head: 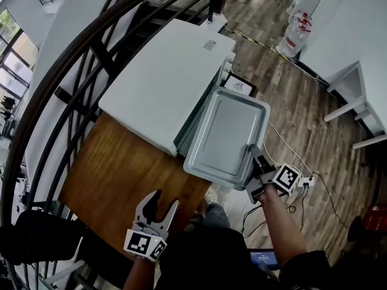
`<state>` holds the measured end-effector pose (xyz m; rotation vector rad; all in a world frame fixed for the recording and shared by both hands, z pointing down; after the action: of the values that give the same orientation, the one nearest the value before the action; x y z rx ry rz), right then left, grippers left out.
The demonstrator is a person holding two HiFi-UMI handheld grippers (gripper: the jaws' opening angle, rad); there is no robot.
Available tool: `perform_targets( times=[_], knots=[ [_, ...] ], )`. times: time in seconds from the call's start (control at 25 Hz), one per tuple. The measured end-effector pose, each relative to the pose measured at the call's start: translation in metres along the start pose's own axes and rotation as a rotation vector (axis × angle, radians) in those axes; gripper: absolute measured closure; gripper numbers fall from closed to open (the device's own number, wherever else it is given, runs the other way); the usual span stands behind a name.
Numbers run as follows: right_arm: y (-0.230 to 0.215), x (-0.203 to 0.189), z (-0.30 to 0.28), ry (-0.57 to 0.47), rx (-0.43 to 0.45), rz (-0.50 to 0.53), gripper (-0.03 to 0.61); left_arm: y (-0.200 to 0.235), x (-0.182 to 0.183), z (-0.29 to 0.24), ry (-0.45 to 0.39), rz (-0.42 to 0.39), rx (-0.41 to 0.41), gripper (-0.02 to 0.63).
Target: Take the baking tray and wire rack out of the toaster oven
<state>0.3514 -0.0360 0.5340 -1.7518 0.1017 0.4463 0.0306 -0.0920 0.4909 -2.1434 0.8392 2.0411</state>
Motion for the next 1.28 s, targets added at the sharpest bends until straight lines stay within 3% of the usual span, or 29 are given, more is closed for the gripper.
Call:
perform_targets(
  times=[0.24,0.48,0.56,0.64,0.8,0.88,1.28],
  knots=[
    [0.006,-0.009,0.049,0.058,0.043,-0.025,0.518,-0.021,-0.018,-0.029,0.056,0.149,-0.083,0.376],
    [0.021,-0.023,0.1,0.134,0.105,-0.067,0.517,-0.058,-0.038,-0.041,0.092,0.462,-0.122,0.322],
    [0.025,-0.026,0.116,0.168,0.127,-0.051,0.518,-0.075,-0.048,-0.037,0.098,0.532,-0.131,0.322],
    [0.031,-0.033,0.129,0.207,0.153,-0.015,0.517,-0.091,-0.057,-0.028,0.112,0.528,-0.133,0.322],
    [0.035,-0.058,0.144,0.306,0.166,0.089,0.515,-0.107,-0.076,0.0,0.147,0.361,-0.074,0.328],
    [0.034,-0.069,0.149,0.353,0.174,0.13,0.515,-0.11,-0.088,0.016,0.152,0.315,-0.026,0.331],
    [0.039,-0.142,0.152,0.591,0.241,0.188,0.519,-0.109,-0.114,0.103,0.083,0.362,0.216,0.333]
  ],
)
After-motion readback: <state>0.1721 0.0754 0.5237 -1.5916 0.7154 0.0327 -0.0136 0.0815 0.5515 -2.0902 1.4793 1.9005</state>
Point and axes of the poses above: the fingertips, and each gripper's own axes: z backward along the fingers, y to its left, x out of its top, the point moved 1 cm from there along z, backward along the fingers, and after that the axes turned 8 degrees about -y, right-handed, at the moved point
